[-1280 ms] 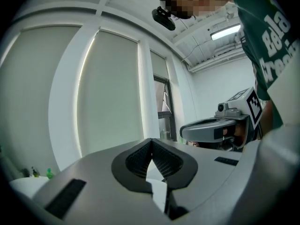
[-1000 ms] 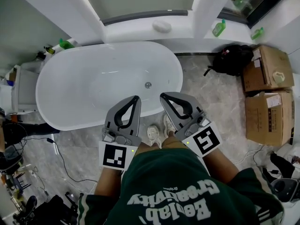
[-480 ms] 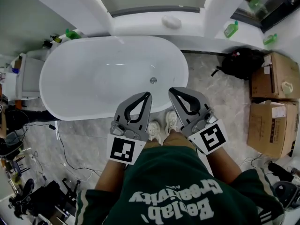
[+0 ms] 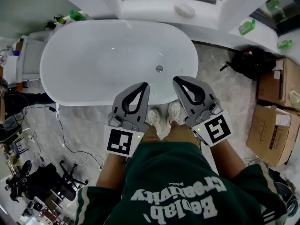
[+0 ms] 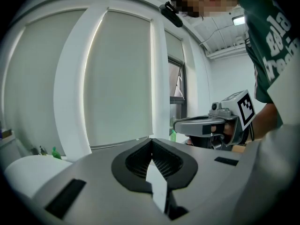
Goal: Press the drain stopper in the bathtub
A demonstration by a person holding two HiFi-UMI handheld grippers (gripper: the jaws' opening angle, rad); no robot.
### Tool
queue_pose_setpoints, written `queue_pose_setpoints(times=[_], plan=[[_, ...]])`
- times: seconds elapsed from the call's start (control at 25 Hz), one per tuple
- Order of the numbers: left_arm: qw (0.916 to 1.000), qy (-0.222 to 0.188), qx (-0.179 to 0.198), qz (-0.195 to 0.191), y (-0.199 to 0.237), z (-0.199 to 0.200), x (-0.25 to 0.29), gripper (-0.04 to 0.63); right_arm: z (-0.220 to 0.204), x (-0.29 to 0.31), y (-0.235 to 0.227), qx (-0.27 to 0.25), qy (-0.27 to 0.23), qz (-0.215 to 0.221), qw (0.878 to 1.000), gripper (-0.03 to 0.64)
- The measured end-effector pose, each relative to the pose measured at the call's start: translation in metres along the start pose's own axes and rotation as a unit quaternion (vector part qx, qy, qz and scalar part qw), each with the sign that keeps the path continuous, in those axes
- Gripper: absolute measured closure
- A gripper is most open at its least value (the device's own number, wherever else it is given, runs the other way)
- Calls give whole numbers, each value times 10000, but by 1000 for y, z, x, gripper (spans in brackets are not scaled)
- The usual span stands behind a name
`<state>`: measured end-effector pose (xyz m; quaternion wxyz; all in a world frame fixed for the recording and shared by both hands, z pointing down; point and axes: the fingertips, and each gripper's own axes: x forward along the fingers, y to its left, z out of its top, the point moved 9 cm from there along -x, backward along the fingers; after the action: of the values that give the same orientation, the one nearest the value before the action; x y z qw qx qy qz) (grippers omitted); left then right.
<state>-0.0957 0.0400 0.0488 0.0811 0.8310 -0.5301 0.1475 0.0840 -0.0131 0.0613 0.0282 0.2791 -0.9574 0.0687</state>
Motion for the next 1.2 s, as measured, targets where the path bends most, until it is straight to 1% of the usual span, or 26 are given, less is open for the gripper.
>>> queue_pose_setpoints(times=[0.08,0.2,0.36,0.48,0.6,0.64,0.72,0.76,0.8,0.96,1.04,1.12,1.16,1.2], plan=[[10000,55,-36,43,6,-6,-1,586,-3,11,0,-38,-12,61,10000,603],[9999,127,-107,29,27,-17,-4,586,-9,34,5,-46,40,92,9999,603],[9995,163,-258,-84,62,-36,0,587,-18,65,9,161,-12,-47,9999,603],[9988,200,-316,-325,87,-53,14,587,-29,88,11,152,-4,-275,9995,603],[9957,190,-550,-721,109,-74,30,587,-47,110,15,84,188,-562,9982,603],[9946,119,-495,-899,116,-82,35,586,-54,117,16,61,215,-643,9977,603],[9920,-12,-105,-1258,128,-100,49,586,-71,128,14,62,270,-780,9966,603],[9906,-26,39,-1364,131,-110,58,588,-82,129,10,89,317,-848,9959,603],[9898,-19,90,-1419,133,-119,69,587,-94,129,3,127,368,-914,9951,603],[9897,67,7,-1431,134,-152,109,588,-134,130,-24,169,533,-1142,9919,603],[9906,128,-18,-1360,133,-172,123,586,-156,131,-32,188,545,-1119,9920,603],[9913,274,-70,-1284,131,-198,140,587,-183,131,-42,213,564,-1050,9926,603],[9916,375,-159,-1226,128,-214,150,587,-199,132,-48,213,616,-1013,9927,603],[9916,475,-330,-1153,125,-231,162,586,-214,132,-55,218,687,-974,9926,604]])
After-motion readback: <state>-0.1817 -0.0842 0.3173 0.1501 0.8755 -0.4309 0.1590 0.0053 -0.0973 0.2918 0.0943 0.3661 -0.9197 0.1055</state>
